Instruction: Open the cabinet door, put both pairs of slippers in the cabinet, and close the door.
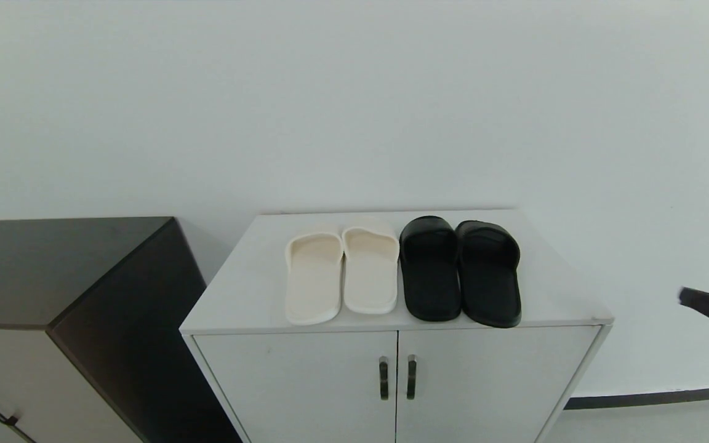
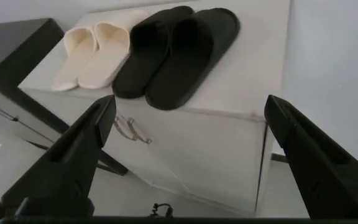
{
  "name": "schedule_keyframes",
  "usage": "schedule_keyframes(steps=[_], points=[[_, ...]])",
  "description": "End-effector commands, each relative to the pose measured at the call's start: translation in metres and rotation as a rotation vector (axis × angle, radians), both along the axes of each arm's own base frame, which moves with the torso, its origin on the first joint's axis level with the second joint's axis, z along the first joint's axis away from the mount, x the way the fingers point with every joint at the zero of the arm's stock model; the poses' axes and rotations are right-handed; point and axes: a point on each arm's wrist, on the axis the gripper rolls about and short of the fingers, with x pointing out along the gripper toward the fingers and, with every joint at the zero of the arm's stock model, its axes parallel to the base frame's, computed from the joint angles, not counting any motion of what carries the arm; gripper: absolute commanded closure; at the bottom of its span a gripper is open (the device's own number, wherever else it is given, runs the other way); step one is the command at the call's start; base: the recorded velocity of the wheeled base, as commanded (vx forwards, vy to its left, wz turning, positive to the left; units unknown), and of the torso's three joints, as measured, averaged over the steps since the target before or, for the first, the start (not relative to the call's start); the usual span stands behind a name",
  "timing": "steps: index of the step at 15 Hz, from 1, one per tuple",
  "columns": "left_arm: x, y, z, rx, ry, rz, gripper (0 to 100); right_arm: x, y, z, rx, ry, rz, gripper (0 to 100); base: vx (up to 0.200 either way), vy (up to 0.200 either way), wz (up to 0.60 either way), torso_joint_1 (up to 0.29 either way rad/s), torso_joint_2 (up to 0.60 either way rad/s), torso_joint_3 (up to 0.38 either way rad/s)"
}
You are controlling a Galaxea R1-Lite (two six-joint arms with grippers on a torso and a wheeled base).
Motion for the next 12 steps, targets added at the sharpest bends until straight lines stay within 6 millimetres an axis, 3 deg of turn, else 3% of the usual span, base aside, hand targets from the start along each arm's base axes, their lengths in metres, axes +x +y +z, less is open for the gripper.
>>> schedule_keyframes(steps=[1,4,7,12], points=[[0.000,0.000,0.000,0.001,0.000,0.000,100,0.051,0.077,-0.002,-0.037,0.053,0.003,0,0.000,0.000,0.00,0.000,0.00,0.000],[0.000,0.000,0.000,0.001,0.000,-0.001,100,0.087,0.114,-0.005,-0.072,0.030,-0.112,0,0.000,0.000,0.00,0.000,0.00,0.000],[0.000,0.000,0.000,0.001,0.000,-0.001,100,0.108,0.146,-0.011,-0.114,0.024,-0.178,0,0.000,0.000,0.00,0.000,0.00,0.000],[0.000,0.000,0.000,0.000,0.000,-0.003,100,0.142,0.177,-0.032,-0.152,0.016,-0.267,0,0.000,0.000,0.00,0.000,0.00,0.000]])
